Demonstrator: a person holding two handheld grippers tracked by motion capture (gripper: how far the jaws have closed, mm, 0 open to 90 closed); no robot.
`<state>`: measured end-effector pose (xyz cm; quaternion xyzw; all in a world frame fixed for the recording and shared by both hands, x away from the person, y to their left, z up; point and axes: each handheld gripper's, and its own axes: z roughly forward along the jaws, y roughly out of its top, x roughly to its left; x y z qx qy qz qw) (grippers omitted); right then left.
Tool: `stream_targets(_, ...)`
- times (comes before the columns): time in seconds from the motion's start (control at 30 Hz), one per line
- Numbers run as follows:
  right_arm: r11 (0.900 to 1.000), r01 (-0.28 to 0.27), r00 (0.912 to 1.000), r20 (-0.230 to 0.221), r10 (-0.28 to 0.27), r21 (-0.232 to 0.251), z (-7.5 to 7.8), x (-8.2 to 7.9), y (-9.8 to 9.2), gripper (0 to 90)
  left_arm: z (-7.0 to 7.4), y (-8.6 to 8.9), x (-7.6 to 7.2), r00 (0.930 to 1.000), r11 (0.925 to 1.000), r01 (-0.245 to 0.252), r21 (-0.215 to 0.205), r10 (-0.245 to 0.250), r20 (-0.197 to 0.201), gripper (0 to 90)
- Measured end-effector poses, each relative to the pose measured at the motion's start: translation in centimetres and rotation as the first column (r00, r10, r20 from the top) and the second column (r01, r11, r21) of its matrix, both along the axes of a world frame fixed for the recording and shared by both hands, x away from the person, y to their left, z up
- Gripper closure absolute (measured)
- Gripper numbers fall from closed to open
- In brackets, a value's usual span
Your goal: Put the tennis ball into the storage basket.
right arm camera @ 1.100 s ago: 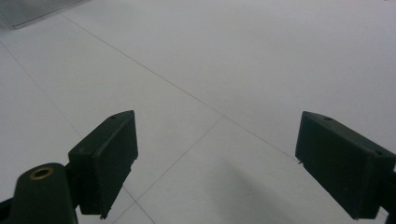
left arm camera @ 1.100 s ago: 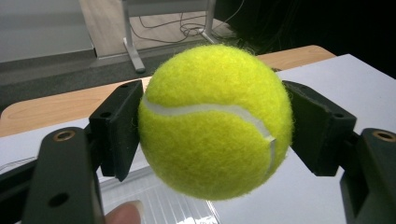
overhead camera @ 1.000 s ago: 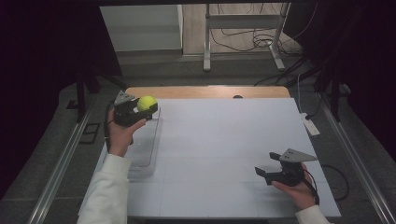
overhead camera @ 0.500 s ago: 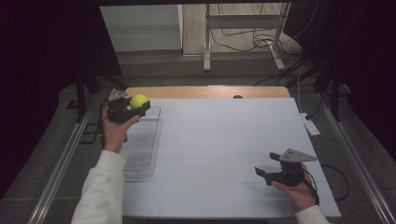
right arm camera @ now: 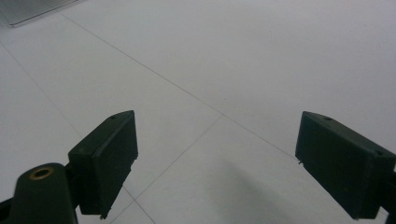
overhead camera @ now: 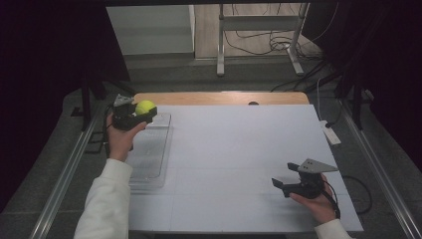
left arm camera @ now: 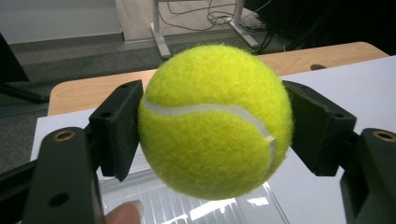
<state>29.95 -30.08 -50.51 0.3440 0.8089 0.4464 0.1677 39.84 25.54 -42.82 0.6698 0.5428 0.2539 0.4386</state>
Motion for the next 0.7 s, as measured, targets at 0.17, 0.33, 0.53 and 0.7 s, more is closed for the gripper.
stream_targets(0.17,1.0,0.002,1.0,-0.001,-0.002,-0.005,0.0,0.0,0.0,13.6,-0.1,0.2,0.2,1.0,1.0,-0.005,0.007,0.005,-0.007,26.6)
stream_targets(0.33,1.0,0.002,1.0,0.0,-0.002,0.001,0.0,0.0,0.0,13.6,-0.1,0.5,0.5,0.9998,0.9998,-0.014,0.017,0.014,-0.014,26.6)
stream_targets(0.53,1.0,0.001,1.0,-0.002,-0.001,0.001,-0.1,0.0,0.0,13.6,-0.4,1.0,0.9,0.9991,0.9993,-0.028,0.027,0.028,-0.032,26.6)
stream_targets(0.7,1.0,0.002,1.0,-0.002,-0.002,0.001,-0.1,0.0,0.0,13.6,-0.7,1.4,1.1,0.9982,0.9988,-0.037,0.032,0.038,-0.047,26.6)
